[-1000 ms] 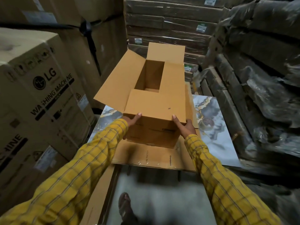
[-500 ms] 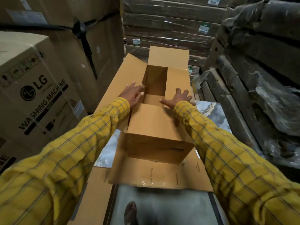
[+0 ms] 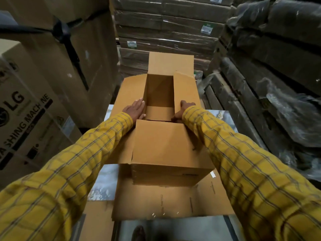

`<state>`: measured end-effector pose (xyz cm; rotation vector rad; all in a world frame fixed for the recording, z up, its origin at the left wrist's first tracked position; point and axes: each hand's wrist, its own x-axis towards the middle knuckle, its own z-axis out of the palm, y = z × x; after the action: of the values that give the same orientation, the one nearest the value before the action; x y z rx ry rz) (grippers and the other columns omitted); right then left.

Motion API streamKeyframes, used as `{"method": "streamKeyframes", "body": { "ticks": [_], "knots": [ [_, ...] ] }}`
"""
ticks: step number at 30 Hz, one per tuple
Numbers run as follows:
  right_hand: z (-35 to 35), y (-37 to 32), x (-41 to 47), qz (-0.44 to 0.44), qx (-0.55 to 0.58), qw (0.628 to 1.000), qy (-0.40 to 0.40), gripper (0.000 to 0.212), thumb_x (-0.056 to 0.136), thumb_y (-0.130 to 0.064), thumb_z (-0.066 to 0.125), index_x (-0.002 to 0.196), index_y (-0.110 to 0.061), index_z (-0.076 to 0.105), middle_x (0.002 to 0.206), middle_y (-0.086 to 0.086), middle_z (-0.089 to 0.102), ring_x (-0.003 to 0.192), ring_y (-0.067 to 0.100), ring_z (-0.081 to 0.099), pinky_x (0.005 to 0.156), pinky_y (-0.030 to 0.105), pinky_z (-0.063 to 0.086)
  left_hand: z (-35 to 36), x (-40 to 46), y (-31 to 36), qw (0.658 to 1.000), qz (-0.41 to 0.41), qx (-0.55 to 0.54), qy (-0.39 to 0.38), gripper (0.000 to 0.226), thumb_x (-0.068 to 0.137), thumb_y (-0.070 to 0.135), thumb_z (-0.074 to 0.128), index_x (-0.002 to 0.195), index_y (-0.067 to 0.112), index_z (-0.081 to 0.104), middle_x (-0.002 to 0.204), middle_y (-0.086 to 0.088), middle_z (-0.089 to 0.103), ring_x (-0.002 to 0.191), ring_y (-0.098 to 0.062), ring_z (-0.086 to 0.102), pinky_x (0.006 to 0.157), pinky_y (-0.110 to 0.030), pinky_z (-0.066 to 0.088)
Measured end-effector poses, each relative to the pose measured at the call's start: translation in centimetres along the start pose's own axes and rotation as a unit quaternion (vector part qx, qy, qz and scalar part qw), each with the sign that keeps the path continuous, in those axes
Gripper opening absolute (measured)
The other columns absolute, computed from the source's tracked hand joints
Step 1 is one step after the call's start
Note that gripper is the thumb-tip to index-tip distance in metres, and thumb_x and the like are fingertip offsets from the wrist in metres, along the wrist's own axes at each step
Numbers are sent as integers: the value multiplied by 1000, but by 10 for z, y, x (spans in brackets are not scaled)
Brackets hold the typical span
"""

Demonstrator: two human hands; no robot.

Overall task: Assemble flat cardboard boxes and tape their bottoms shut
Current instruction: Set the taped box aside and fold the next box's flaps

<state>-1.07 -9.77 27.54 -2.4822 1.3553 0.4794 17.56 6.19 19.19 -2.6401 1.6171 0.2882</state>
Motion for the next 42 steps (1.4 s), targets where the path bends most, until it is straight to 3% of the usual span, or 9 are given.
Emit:
{"method": "streamKeyframes", "body": {
  "ticks": [6,11,17,24,27,30,34,36,42],
  "knots": [
    [-24,20,-14,-61,-4,998,2,88,87,-57,67,154,-17,25,145,15,48,130,36,48,98,38,42,-2,-2,3,1000,0,10,4,67,106,41,30,159,13,1,167,-5,-11,154,-23,1,120,-44,20],
    [-45,31,-30,-84,68,994,-24,86,94,-42,65,160,-18,16,157,16,36,140,37,40,112,42,40,-1,-5,6,1000,-6,27,11,68,105,41,32,159,13,2,167,-4,-8,154,-22,3,121,-44,20],
    [-77,71,-39,-93,232,968,-31,59,98,-8,54,152,-21,35,134,18,59,113,38,64,92,54,57,-4,-5,5,999,-9,36,-9,68,106,44,30,159,14,1,167,-3,-11,154,-21,0,122,-43,19],
    [-75,110,-36,-56,-35,991,112,76,104,-13,45,160,-16,-6,167,18,8,150,37,24,119,48,26,-14,2,3,999,2,-29,-36,61,108,38,30,159,10,10,167,-8,-4,154,-27,3,123,-44,17],
    [-69,126,-33,-62,-182,973,129,77,103,-12,47,161,-31,1,169,6,-11,155,33,-7,122,60,6,-23,5,0,994,-1,-95,-51,58,108,34,32,158,9,16,167,-11,2,154,-27,5,124,-38,11],
    [-49,136,-24,-57,-217,969,99,59,107,-12,32,159,-35,15,170,3,-2,155,33,-6,120,65,-1,-29,1,-3,989,-32,-139,-38,58,107,44,29,157,17,24,166,-7,15,152,-26,18,123,-39,16],
    [-6,138,-9,-25,-73,996,40,54,107,-52,17,156,-34,30,168,1,15,154,36,7,120,63,11,-42,-3,7,984,-76,-158,8,63,105,53,26,153,14,36,156,-15,39,141,-35,39,116,-40,30],
    [25,133,-2,-7,25,999,28,109,72,-96,-3,158,-34,25,169,1,10,154,37,4,119,66,8,-43,0,18,987,-74,-137,25,70,101,60,27,144,8,46,150,-17,44,131,-36,48,108,-44,39],
    [80,105,-26,45,66,990,113,114,72,-98,19,161,-30,-4,169,1,-9,153,41,-7,114,73,7,-5,-4,56,990,-131,25,41,76,95,62,39,153,15,27,161,-7,15,147,-29,17,112,-57,29]
  ]
}}
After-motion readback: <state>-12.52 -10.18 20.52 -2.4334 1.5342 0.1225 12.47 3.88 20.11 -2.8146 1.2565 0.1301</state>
